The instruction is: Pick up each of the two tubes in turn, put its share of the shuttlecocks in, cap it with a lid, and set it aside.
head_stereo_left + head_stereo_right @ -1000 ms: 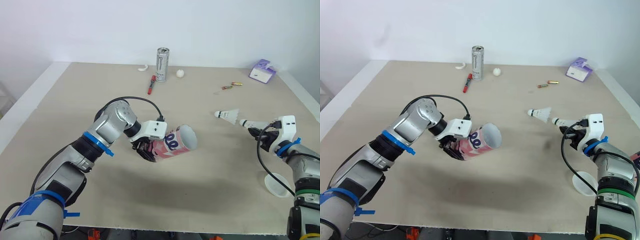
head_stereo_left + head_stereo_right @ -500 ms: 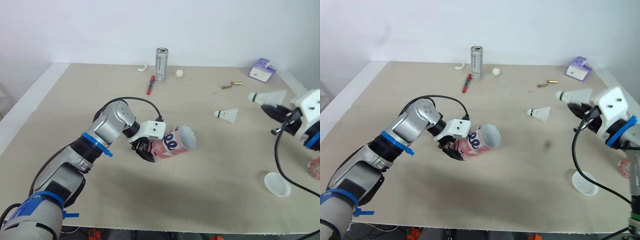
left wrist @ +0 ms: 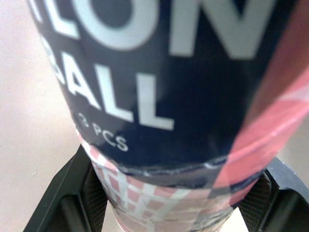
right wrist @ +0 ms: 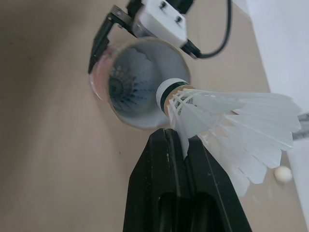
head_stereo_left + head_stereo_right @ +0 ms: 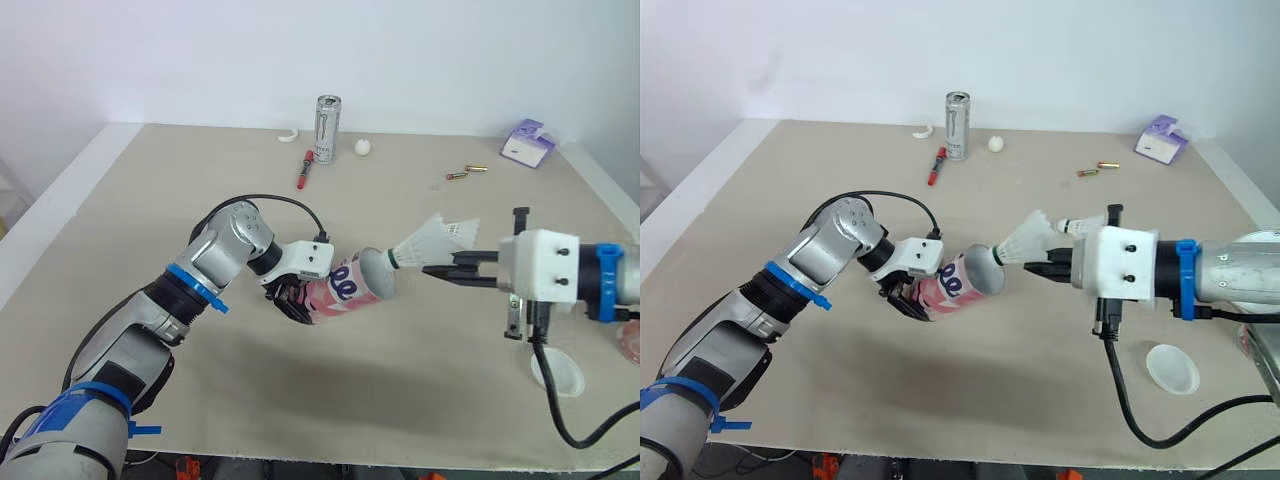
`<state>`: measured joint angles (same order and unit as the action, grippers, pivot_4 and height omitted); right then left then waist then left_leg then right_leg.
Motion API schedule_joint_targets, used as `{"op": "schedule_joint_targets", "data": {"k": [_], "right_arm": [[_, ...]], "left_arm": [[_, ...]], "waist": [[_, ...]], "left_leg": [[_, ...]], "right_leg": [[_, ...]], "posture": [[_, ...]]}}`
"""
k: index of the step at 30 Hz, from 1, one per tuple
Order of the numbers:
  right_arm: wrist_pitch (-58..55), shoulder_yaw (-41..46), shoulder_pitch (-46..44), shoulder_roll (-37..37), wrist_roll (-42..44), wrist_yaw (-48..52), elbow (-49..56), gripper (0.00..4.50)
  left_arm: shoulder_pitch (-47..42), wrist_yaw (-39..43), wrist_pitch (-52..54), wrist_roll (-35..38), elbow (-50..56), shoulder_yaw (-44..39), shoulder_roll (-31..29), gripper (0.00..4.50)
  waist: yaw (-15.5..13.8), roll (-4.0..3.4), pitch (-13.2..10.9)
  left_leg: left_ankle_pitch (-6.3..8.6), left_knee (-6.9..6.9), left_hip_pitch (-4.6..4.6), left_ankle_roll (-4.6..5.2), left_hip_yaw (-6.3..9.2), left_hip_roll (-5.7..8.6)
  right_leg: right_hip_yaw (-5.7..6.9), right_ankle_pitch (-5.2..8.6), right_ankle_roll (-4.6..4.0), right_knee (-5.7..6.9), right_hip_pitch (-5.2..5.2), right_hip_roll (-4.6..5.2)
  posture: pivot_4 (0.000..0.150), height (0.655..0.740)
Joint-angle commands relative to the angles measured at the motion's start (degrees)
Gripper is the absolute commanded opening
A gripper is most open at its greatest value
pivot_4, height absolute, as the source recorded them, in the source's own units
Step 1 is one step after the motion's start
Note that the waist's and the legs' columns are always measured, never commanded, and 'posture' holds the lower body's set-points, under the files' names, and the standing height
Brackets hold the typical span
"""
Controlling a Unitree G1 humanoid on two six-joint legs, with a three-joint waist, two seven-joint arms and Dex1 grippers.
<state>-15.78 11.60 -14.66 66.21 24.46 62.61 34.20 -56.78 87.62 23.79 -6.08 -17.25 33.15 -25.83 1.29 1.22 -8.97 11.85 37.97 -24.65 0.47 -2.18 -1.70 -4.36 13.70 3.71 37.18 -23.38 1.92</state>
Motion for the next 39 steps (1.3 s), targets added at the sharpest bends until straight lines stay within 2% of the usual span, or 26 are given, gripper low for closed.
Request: {"op": "schedule_joint_targets", "data": {"k": [1,8,10,11,13,15,18,19,20,22,26,31,39], "right_arm": [[1.8,-2.8,-2.2,-0.9,-1.8,-0.3,1.6,0.06],[1.2,-8.4,-5.5,-3.9,-3.3,-1.2,2.1,0.06],[0.3,-8.5,-6.0,-4.4,-2.7,-1.1,2.0,0.72],[0.1,-8.4,-6.2,-4.5,-2.5,-1.1,2.0,0.72],[-1.1,-7.4,-6.4,-5.0,-0.7,-1.2,2.2,1.75],[-3.2,-5.3,-6.5,-6.1,2.1,-2.2,2.4,2.26],[-6.1,-1.5,-6.3,-7.5,6.0,-4.2,1.1,3.35],[-8.6,0.9,-6.1,-8.6,8.3,-6.1,-0.9,3.35],[-11.4,3.1,-5.8,-9.6,10.4,-8.0,-2.7,3.91],[-15.9,6.6,-4.9,-11.8,12.8,-11.7,-7.3,4.37],[-19.1,9.1,-3.1,-15.3,10.7,-17.7,-18.0,4.45],[-11.2,7.5,-5.5,-19.0,2.6,-22.8,-37.6,4.45],[-1.9,3.8,-16.7,-21.4,-3.5,-20.1,-61.6,4.45]], "left_arm": [[-0.1,-0.2,0.3,-1.2,-0.9,1.0,-0.3,2.97],[-0.3,-0.2,0.5,-1.3,-0.9,0.8,-0.3,2.97],[-0.1,-0.1,0.7,-1.3,-0.6,0.8,-0.5,2.97],[0.0,-0.1,0.7,-1.3,-0.5,0.8,-0.6,2.97],[0.1,-0.1,0.8,-1.3,-0.3,0.9,-0.7,2.97],[0.1,-0.1,0.9,-1.3,-0.3,0.9,-0.6,2.97],[0.1,-0.1,1.0,-1.2,-0.2,1.0,-0.5,2.97],[0.1,-0.1,1.0,-1.2,-0.1,1.0,-0.5,2.97],[0.1,-0.1,1.0,-1.2,-0.1,1.0,-0.4,2.97],[0.2,-0.1,1.0,-1.2,0.0,1.0,-0.4,2.97],[0.4,-0.3,1.2,-1.1,0.5,1.1,-0.3,2.97],[1.0,-0.3,1.7,-1.0,1.6,1.1,-0.6,2.97],[1.6,-0.5,2.5,-1.1,3.0,1.1,-1.3,2.97]], "waist": [[0.0,0.0,0.0],[0.0,0.02,0.0],[0.0,0.03,0.0],[0.0,0.03,0.0],[0.0,0.03,0.0],[0.0,0.03,0.0],[0.0,0.03,0.0],[0.0,0.03,0.0],[0.0,0.03,0.0],[0.0,0.07,0.0],[-0.1,0.15,0.0],[0.0,0.16,0.0],[0.3,-0.09,0.0]], "left_leg": [[0.0,0.0,0.0,0.0,0.0,-0.01],[0.0,0.0,-0.01,0.0,-0.02,0.0],[0.0,0.0,-0.03,0.0,0.01,-0.01],[0.0,0.01,-0.03,0.0,0.01,0.0],[0.0,0.01,-0.03,0.0,0.0,0.0],[0.0,0.0,-0.02,0.0,0.01,-0.01],[0.0,0.0,-0.02,0.0,0.02,-0.02],[0.0,0.0,-0.03,0.0,0.02,-0.03],[0.0,0.0,-0.03,0.0,0.02,-0.02],[0.0,0.0,-0.03,0.0,0.02,-0.03],[0.0,0.03,-0.02,0.0,0.02,-0.03],[0.0,0.02,-0.03,0.01,0.0,0.0],[0.01,-0.06,0.05,0.03,-0.08,0.0]], "right_leg": [[0.0,0.0,0.0,0.0,0.0,-0.01],[-0.01,0.0,0.0,0.0,-0.03,0.0],[0.03,0.0,-0.01,0.0,-0.02,0.0],[0.02,0.0,-0.01,0.0,-0.02,0.0],[0.02,0.0,-0.01,0.0,-0.02,0.0],[0.02,0.0,-0.01,0.0,-0.02,-0.01],[0.02,-0.01,-0.02,0.0,-0.02,-0.02],[0.03,-0.01,-0.02,0.0,-0.02,-0.02],[0.02,-0.01,-0.02,0.0,-0.01,-0.02],[0.02,-0.01,-0.02,0.0,-0.01,-0.02],[0.02,-0.17,-0.23,0.0,0.03,-0.01],[0.0,-0.17,-0.22,0.01,0.0,-0.01],[-0.15,-0.26,-0.02,0.01,0.01,-0.12]], "posture": [[0.15,0.74],[0.15,0.74],[0.15,0.74],[0.15,0.74],[0.15,0.74],[0.15,0.74],[0.15,0.74],[0.15,0.74],[0.15,0.74],[0.15,0.74],[0.15,0.74],[0.15,0.74],[0.15,0.74]]}}
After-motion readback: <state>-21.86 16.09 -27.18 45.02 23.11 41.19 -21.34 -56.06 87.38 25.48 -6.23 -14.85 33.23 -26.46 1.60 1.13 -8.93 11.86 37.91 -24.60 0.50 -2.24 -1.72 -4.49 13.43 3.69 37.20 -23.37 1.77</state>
